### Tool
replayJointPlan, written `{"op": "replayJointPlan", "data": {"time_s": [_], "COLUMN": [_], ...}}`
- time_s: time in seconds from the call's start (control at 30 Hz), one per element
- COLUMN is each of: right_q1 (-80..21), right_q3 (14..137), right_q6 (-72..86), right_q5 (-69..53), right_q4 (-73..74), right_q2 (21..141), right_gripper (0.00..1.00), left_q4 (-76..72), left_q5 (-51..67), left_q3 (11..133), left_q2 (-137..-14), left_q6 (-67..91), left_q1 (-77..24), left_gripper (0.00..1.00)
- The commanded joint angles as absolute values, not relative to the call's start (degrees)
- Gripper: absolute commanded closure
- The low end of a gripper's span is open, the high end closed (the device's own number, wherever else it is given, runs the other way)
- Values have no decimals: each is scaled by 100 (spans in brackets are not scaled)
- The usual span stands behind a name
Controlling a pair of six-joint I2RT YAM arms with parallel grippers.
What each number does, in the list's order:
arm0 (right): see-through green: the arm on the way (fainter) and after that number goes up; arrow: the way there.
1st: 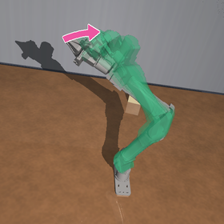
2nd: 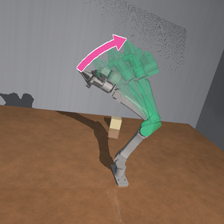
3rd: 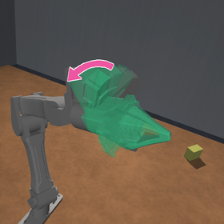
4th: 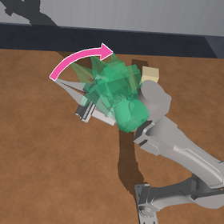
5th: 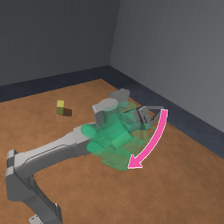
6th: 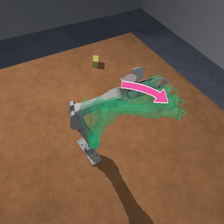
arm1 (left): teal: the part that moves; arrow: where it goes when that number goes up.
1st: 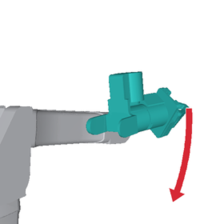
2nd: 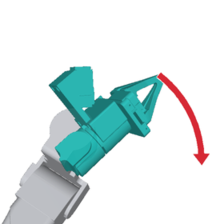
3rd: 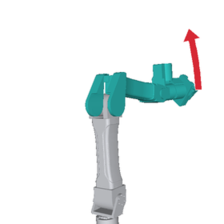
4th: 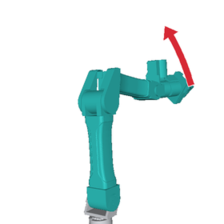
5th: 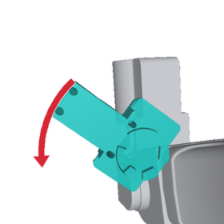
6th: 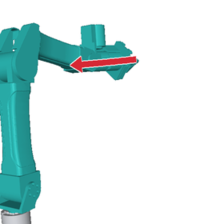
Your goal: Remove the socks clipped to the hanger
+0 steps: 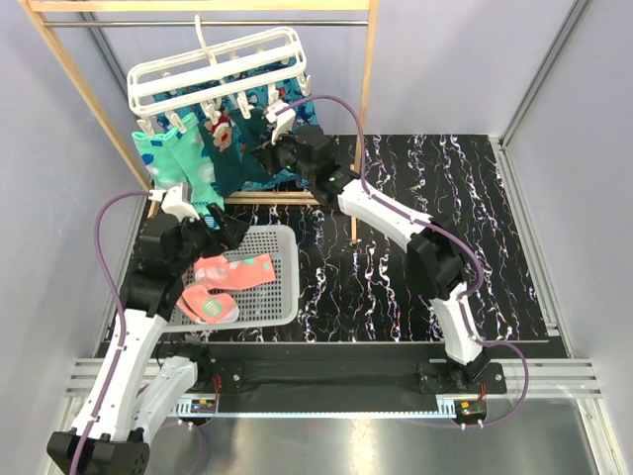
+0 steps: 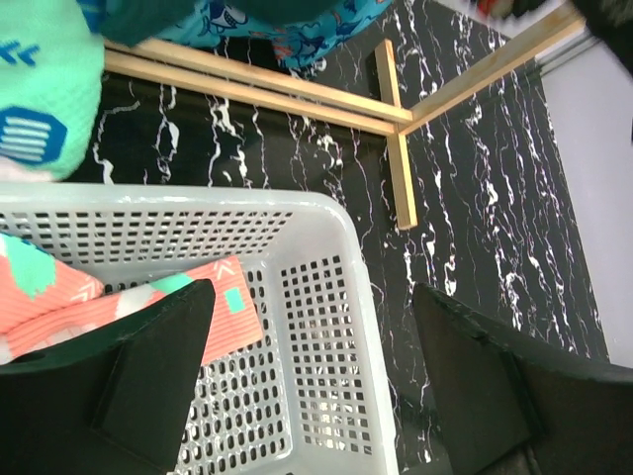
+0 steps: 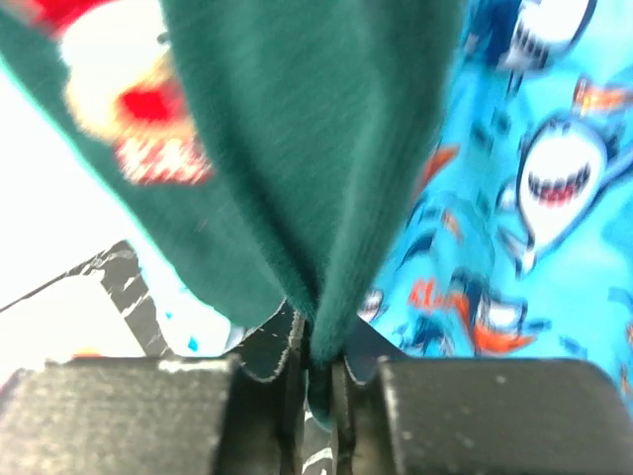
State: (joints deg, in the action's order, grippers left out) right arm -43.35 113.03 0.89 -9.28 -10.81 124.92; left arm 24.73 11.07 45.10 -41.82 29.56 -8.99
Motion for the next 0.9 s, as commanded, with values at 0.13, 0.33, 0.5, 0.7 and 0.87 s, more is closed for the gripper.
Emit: {"op": "replayJointPlan", "data": {"time_s": [0.13, 0.33, 0.5, 0.7, 0.87], "right_q1": [-4377, -4368, -4368, -4368, -4368], "right_q3": [10504, 10379, 10538, 10372, 10423], "right_q6": [483, 1081, 1318, 1038, 984], "right_q5": [-1406, -1301, -1371, -2143, -2776], "right_q4": [-915, -433, 165, 641, 957], "right_q2": [11058, 10574, 10293, 9897, 9905], "right_gripper": [100, 100, 100, 98, 96], "left_q4": [2303, 1636, 1283, 1160, 1037], "left_q5": [730, 799, 1151, 1493, 2090], "left_q3": [5159, 5115, 5553, 6265, 6846], "left_q2": [-4289, -4614, -4842, -5115, -5510], "left_q6": [2628, 2435, 2531, 2452, 2733], "left_q1": [-879, -879, -879, -879, -879], "left_gripper": [14, 14, 14, 13, 13]}}
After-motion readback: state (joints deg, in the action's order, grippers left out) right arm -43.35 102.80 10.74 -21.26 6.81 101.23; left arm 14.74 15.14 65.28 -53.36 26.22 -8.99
